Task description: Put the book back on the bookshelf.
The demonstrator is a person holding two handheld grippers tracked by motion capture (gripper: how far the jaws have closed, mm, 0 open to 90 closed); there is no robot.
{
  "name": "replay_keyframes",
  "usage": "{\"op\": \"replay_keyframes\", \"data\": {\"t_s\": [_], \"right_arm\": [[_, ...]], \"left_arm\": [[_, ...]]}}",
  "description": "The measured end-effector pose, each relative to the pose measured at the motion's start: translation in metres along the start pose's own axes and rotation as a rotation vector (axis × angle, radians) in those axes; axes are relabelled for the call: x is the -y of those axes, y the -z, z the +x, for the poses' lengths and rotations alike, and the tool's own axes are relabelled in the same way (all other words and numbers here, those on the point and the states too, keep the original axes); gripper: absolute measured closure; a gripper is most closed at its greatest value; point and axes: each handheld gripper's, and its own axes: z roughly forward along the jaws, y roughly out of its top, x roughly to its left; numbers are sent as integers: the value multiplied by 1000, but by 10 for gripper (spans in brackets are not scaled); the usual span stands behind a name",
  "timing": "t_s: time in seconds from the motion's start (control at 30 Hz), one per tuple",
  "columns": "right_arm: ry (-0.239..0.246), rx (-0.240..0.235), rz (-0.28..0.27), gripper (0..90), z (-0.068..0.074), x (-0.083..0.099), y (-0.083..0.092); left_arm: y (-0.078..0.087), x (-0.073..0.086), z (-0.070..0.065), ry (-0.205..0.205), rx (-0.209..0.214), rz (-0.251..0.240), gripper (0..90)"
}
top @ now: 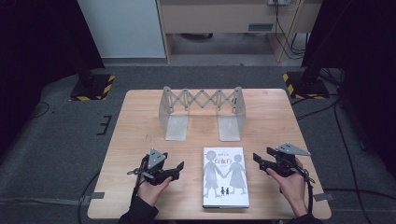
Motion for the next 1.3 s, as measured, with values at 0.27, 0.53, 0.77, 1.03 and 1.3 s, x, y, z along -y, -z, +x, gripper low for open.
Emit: {"op": "replay_keyframes", "data": {"t_s": [0.27,0.53,0.77,1.03,1.3], "right_arm": [[14,-41,31,312,14,4,-6],[44,-72,61,305,26,13,-15],[47,-102,74,296,34,18,-19],[43,-146,99,297,40,24,-25],[22,-178,105,295,45,28,-30]], "left_arm": [[-3,-1,-13,3,18,14,255],[-7,0,-22,-36,11,10,236],[-14,3,-30,-26,64,8,239],[-26,6,-39,-59,129,44,216],[-36,8,-55,-98,171,62,199]]}}
